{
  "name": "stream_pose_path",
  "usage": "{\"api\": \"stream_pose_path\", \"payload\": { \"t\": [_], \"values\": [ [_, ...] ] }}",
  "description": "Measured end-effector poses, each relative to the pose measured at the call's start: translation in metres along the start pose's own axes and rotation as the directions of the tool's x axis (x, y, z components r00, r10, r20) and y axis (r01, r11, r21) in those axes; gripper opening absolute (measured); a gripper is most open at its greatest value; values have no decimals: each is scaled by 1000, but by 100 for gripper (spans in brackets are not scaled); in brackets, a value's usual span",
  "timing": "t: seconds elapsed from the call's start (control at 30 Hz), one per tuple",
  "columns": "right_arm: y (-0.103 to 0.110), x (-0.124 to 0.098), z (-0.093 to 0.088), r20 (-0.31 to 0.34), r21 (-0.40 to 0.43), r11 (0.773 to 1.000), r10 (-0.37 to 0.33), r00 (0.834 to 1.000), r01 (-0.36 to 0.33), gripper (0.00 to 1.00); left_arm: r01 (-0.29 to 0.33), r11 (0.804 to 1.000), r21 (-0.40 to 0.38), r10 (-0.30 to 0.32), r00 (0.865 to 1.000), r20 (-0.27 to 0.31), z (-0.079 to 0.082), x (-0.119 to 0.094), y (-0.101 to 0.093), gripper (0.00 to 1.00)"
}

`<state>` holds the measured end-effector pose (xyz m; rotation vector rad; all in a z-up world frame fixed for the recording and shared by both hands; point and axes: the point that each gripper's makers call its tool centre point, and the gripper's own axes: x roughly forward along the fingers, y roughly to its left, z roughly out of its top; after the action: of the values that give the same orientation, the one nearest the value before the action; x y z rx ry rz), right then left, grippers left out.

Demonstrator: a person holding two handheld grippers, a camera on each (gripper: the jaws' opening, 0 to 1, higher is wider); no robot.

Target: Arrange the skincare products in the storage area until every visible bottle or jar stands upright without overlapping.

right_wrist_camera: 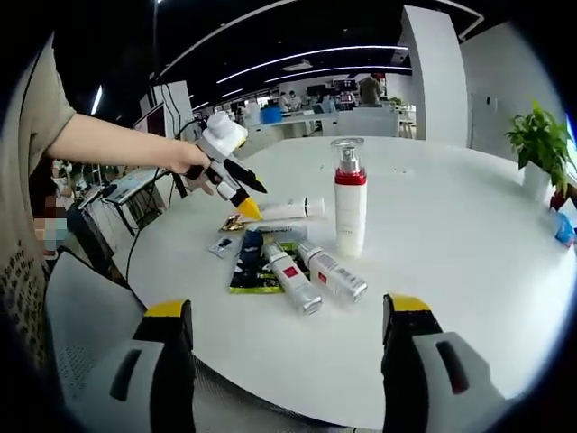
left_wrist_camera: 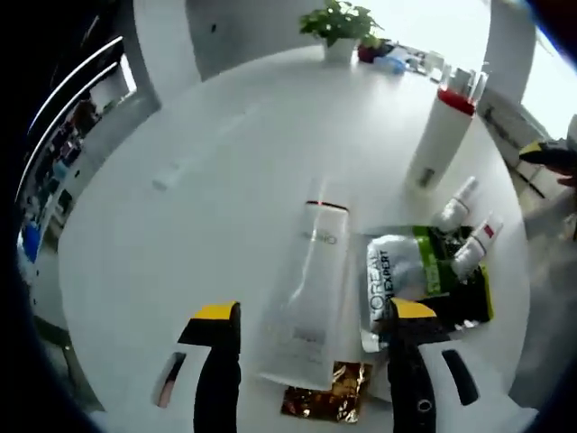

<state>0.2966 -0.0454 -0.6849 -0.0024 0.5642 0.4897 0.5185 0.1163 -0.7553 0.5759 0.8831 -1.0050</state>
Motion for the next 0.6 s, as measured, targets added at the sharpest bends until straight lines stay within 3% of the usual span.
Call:
{"api": "stream_pose_path", "payload": {
  "t": [0.33,0.6],
  "values": [
    [-1,1,-1,-7,4,1000,-6,1000,6,86,90,994,67,-82,991,-103,-7,13,-5,51],
    [-2,0,-2,-11,7,1000,-12,1000,12,86,110,989,94,-95,983,-154,-11,19,-6,44]
  ]
}}
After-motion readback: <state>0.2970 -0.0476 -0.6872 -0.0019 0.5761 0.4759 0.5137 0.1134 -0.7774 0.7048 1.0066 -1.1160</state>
